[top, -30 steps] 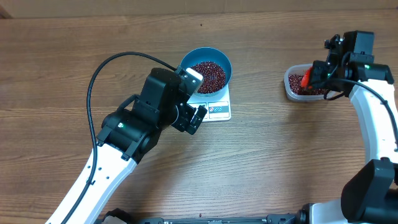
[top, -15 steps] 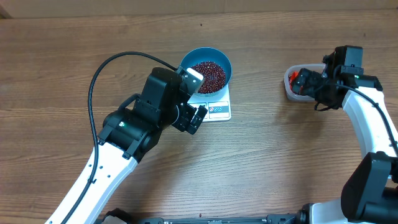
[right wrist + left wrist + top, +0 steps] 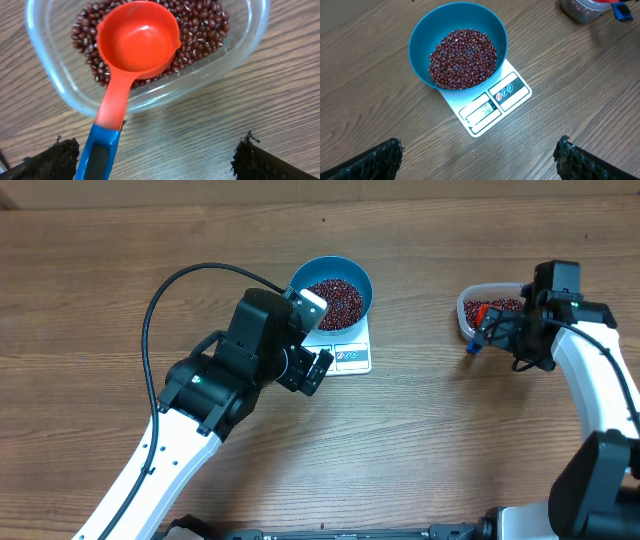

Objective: Scoop item into bowl and weigh 150g on scale
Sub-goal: 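Lay the red scoop in the tub and release it with the right gripper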

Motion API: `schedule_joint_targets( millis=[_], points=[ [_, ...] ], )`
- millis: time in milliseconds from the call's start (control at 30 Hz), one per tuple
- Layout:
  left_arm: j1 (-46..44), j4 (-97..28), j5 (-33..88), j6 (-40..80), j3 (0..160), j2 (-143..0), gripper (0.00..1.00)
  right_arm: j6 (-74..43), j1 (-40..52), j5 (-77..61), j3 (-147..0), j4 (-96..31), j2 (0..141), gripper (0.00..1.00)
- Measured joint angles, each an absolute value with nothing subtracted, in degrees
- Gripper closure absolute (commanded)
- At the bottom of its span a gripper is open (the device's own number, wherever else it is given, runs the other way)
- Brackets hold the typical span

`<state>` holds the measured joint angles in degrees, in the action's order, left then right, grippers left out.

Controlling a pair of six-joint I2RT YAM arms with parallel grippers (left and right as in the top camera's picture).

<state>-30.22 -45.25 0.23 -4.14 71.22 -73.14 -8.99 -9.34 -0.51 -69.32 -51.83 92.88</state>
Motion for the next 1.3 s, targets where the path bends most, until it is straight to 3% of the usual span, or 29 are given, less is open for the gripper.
schedule_joint_targets(
  millis=[300,1300],
  points=[
    [-30.22,-45.28,0.23,-4.14,71.22,-73.14,0.01,1.08,-9.34,-3.22,-72.42,-56.73,82.56,0.00],
    [-30.22,-45.28,0.25,-4.14,71.22,-73.17,0.00,2.15,-9.34,-3.66,-72.42,-58.74,80.73,0.00]
  ],
)
